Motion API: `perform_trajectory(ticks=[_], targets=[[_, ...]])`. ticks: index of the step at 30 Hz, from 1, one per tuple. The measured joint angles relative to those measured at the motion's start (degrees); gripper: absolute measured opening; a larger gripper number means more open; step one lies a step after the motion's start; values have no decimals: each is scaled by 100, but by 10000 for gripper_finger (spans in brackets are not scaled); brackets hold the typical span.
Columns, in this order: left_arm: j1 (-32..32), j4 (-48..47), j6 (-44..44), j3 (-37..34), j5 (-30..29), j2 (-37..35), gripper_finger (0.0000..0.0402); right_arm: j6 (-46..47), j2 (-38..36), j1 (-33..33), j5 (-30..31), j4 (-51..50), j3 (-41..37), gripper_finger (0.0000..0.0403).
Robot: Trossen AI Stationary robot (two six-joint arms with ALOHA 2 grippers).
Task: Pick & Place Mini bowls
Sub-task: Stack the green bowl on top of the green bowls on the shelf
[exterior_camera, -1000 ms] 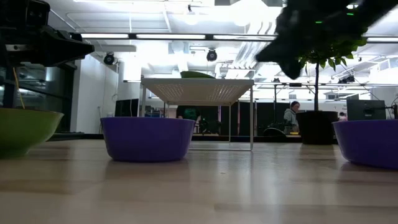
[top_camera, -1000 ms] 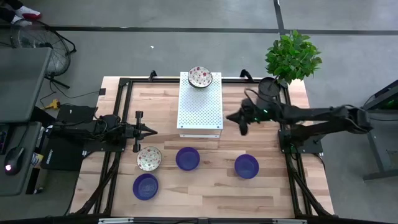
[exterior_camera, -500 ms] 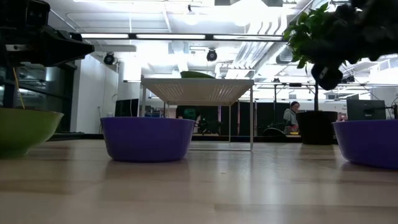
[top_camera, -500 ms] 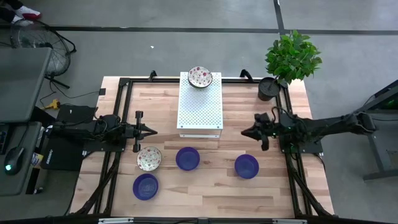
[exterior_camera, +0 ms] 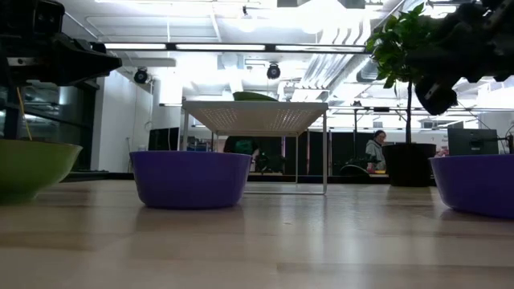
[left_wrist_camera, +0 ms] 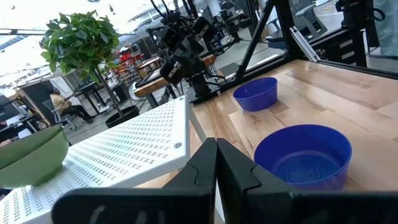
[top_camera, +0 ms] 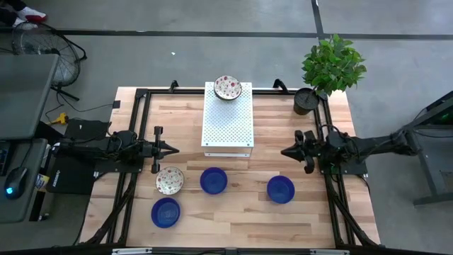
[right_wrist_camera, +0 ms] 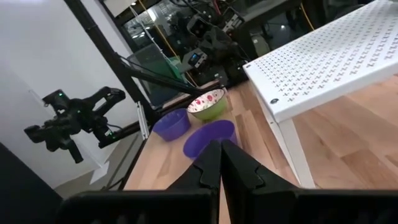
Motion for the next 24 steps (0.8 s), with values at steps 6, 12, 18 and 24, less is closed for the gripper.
perform_trajectory(ticks=[6,12,18,24], targets=[[1,1,0,0,0,-2,0,-39,-698,0,-20,-711,0,0],[-2,0,0,0,0,-2,0,-47,-1309,0,-61,-1344,0,0],[0,0,-1,0,0,-1,0,-70,-1480,0,-36,-1492,-4,0],[-2,2,0,0,0,0,0,-292,-1480,0,203,-1047,-137,0]])
